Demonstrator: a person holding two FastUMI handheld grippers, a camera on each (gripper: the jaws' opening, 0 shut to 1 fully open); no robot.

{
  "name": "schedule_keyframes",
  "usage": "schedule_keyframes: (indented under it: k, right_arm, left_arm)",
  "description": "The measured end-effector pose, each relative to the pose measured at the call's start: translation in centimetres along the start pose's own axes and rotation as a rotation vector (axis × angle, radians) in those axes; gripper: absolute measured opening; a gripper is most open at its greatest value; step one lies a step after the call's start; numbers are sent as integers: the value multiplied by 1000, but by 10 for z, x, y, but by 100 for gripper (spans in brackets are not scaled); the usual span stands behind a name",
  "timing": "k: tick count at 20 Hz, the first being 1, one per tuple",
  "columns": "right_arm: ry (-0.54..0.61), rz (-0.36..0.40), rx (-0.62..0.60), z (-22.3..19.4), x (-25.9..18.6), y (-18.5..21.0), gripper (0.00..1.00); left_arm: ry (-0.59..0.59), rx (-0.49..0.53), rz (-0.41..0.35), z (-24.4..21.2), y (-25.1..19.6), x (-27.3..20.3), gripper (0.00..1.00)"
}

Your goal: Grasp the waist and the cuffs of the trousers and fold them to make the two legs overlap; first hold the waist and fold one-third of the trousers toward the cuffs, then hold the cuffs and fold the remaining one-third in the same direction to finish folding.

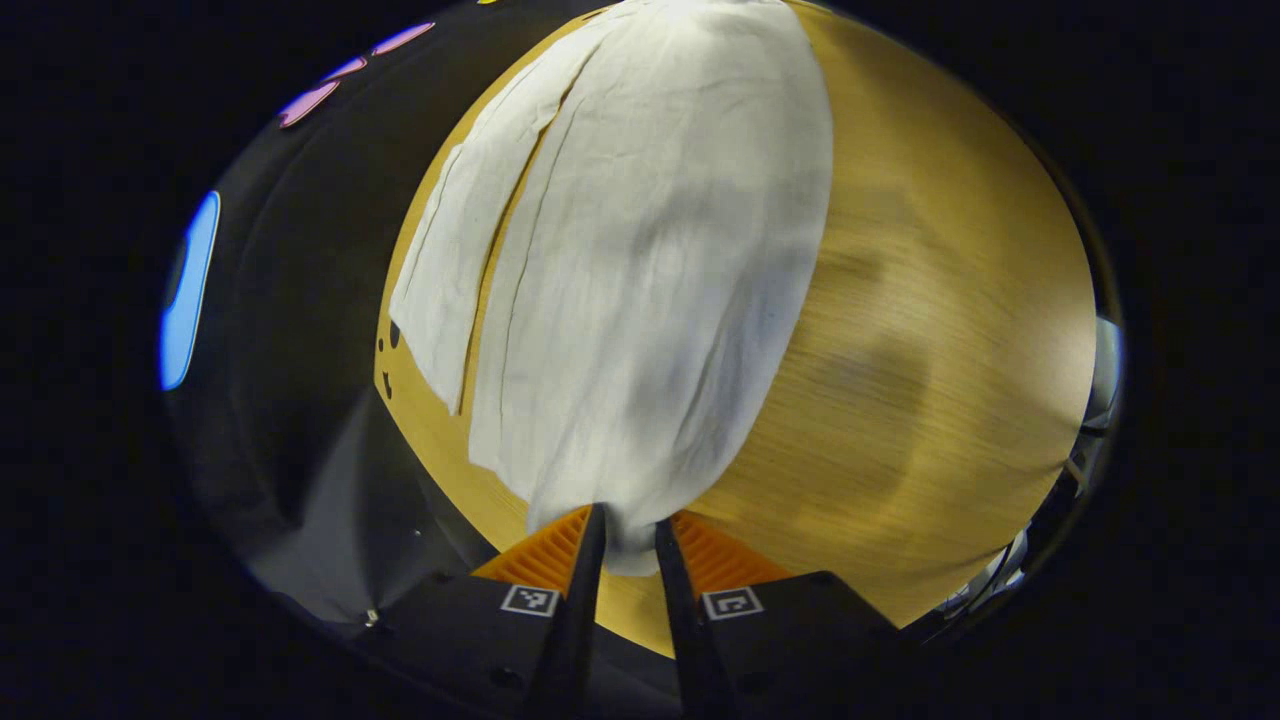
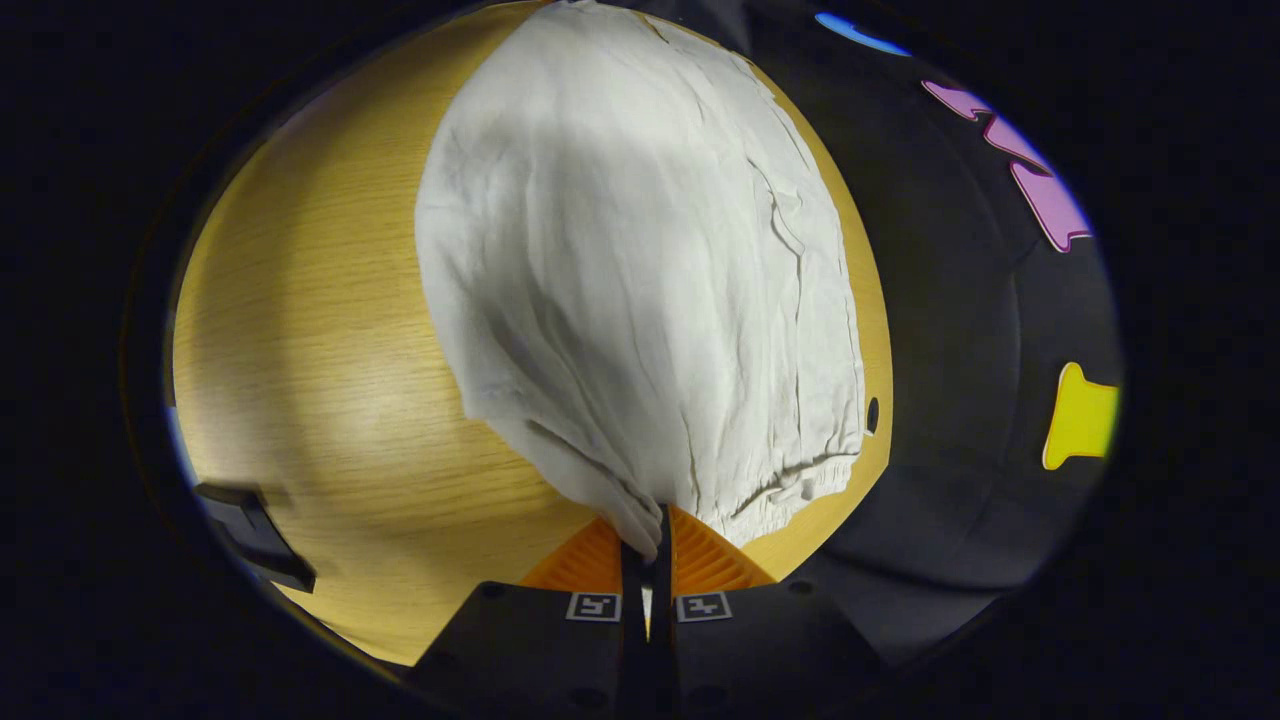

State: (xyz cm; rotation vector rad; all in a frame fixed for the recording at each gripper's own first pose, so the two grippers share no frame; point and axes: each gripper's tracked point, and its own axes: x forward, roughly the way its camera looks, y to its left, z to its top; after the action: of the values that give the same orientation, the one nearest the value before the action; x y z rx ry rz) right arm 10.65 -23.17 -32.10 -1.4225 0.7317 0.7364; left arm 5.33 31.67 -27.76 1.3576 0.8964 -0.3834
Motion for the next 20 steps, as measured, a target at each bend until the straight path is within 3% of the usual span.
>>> schedule_keyframes:
  k: [1,2,4,11,14,16,20]
  right_arm:
    - [0,-4,-5,0,0,0,5]
    - [2,-8,-9,0,0,0,5]
    - [11,-15,-19,0,0,0,5]
    - [19,-35,-27,-3,0,-2,5]
    - [16,-89,22,-1,-7,-12,5]
    - [-2,-151,117,2,-19,-28,5]
    - [-46,-268,206,15,-39,-60,5]
  left_arm:
    - [-2,-10,4,2,-1,2,36]
    - [2,-27,22,1,2,5,18]
    - [5,-44,67,1,5,9,9]
    - [-10,-131,220,4,19,5,6]
    - [-33,-149,294,12,35,-12,6]
    - [-63,-155,355,21,57,-23,6]
    - [-101,-162,416,38,91,-35,5]
